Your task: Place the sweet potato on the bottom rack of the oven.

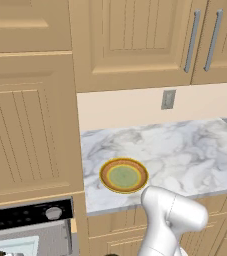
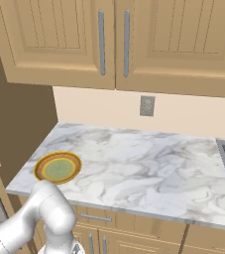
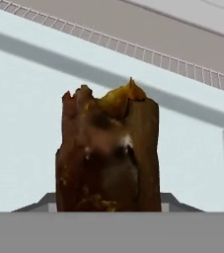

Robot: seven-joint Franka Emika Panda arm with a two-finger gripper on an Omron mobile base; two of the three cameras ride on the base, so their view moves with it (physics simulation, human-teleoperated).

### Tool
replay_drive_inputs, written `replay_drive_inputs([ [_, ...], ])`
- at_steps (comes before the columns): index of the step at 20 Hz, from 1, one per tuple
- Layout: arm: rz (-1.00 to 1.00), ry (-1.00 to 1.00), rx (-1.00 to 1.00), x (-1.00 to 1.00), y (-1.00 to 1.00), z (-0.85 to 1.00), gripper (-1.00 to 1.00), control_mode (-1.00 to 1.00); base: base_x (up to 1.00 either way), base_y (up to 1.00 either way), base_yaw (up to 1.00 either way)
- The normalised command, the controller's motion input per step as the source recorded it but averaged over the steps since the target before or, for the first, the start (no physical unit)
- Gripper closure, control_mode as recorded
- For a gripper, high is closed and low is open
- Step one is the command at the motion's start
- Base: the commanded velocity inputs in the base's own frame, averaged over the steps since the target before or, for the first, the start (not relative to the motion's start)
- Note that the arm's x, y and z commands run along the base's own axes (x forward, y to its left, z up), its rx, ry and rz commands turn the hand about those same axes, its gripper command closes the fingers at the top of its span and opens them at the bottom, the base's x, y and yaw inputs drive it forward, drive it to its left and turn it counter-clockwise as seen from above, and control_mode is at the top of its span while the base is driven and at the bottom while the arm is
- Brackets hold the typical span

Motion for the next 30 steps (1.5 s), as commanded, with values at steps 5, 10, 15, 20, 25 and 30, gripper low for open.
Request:
replay_drive_inputs([
  [5, 0.0, 0.13, 0.0, 0.04, 0.0, -0.16, -1.0, -1.0, 0.0, 0.0, 0.0],
  [10, 0.0, 0.03, 0.0, 0.0, 0.0, -0.08, -1.0, -1.0, 0.0, 0.0, 0.0],
  [15, 0.0, 0.0, 0.0, 0.0, 0.0, 0.0, -1.0, -1.0, 0.0, 0.0, 0.0],
  [20, 0.0, 0.0, 0.0, 0.0, 0.01, 0.0, -1.0, -1.0, 0.0, 0.0, 0.0],
  [25, 0.0, 0.0, -0.01, -0.16, 0.06, 0.03, -1.0, -1.0, 0.0, 0.0, 0.0],
  [30, 0.0, -0.01, -0.02, -0.67, 0.03, 0.14, -1.0, -1.0, 0.0, 0.0, 0.0],
])
